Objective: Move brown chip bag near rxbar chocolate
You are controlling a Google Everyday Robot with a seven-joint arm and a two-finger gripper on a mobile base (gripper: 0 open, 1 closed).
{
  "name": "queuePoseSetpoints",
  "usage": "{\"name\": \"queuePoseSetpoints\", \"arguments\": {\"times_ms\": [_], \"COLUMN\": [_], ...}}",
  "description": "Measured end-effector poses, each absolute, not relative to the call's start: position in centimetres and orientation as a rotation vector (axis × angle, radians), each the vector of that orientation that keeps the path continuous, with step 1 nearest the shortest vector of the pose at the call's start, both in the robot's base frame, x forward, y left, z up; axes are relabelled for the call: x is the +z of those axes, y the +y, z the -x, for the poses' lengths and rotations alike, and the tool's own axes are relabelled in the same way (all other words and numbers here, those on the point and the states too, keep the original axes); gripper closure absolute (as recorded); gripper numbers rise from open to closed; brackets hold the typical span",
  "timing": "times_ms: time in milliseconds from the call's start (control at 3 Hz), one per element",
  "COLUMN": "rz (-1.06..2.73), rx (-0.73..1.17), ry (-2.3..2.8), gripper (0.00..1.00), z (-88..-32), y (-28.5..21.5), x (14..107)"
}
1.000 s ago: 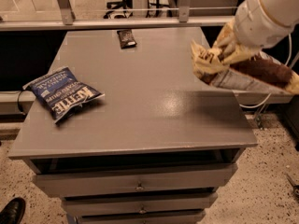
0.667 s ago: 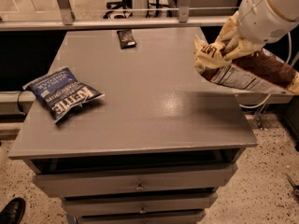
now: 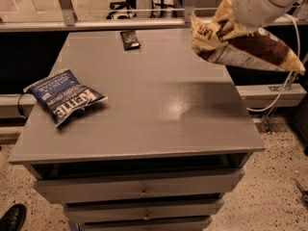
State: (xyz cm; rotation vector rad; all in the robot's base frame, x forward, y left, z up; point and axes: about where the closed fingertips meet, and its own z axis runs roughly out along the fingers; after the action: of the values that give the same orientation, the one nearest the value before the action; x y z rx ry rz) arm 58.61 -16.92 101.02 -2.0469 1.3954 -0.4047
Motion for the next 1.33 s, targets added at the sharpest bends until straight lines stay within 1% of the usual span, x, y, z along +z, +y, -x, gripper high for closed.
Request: {"name": "queuePoseSetpoints", "arguments": {"times_ms": [333, 667, 1000, 1333], "rz": [2.084, 2.109, 2.132, 2.131], "rx": [-0.699, -0.858, -0.973, -1.01], "ry": [0.994, 0.787, 0.742, 0.862], "gripper": [1.0, 1.0, 1.0, 1.0], "z": [-67.8, -73.0, -79.7, -83.7], "y": [-11.8, -8.3, -5.1, -4.7], "x": [105.0, 105.5, 103.7, 101.6]}}
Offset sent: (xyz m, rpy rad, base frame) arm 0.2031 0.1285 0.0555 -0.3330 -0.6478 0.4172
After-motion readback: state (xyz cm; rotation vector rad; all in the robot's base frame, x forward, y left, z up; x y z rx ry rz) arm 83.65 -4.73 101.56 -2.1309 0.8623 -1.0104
